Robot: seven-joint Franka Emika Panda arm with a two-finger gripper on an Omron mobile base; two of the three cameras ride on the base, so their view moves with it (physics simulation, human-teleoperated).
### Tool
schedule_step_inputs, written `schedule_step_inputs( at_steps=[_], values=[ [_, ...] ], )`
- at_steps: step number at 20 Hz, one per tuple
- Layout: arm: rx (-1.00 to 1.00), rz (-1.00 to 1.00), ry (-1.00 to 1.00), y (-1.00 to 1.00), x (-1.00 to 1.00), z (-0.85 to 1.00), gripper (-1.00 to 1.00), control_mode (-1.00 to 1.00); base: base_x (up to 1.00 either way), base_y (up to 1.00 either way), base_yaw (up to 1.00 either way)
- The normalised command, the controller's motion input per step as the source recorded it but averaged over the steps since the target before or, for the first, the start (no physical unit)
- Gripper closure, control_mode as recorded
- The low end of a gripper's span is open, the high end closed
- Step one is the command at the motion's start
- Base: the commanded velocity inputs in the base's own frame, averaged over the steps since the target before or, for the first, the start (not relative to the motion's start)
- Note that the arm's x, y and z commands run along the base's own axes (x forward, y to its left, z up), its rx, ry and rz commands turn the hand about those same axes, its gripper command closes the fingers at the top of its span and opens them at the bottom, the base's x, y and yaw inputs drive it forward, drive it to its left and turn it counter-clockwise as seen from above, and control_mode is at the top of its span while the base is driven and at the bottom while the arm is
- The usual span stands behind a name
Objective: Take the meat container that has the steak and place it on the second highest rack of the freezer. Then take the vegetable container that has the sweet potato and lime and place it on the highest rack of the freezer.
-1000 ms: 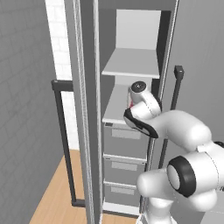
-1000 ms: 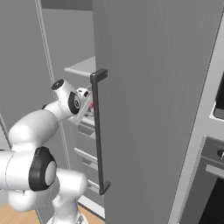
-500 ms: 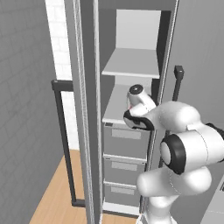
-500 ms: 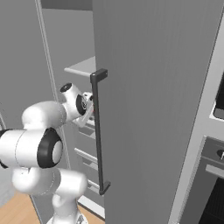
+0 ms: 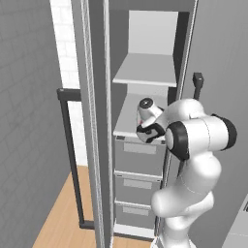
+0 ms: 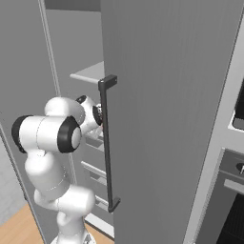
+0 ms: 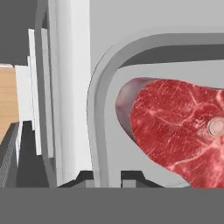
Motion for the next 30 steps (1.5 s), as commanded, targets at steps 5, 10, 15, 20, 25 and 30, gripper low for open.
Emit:
schedule_step_inputs(
  at_steps=[5,10,15,20,25,30],
  values=[
    [0.00,0.00,0.00,-0.01,0.59,-0.27,1.00,-1.00,0.00,0.00,0.00],
    [0.00,0.00,0.00,-0.03,0.50,-0.26,-1.00,-1.00,0.00,0.00,0.00],
    [0.00,0.00,0.00,-0.06,0.32,-0.21,-1.00,-1.00,0.00,0.00,0.00],
    [0.00,0.00,-0.15,-0.01,-0.22,-0.01,-1.00,-1.00,0.00,0.00,0.00],
    [0.00,0.00,-0.24,0.00,-0.73,0.00,-1.00,-1.00,0.00,0.00,0.00],
    [0.00,0.00,-0.23,0.00,-0.90,0.37,-1.00,-1.00,0.00,0.00,0.00]
  ],
)
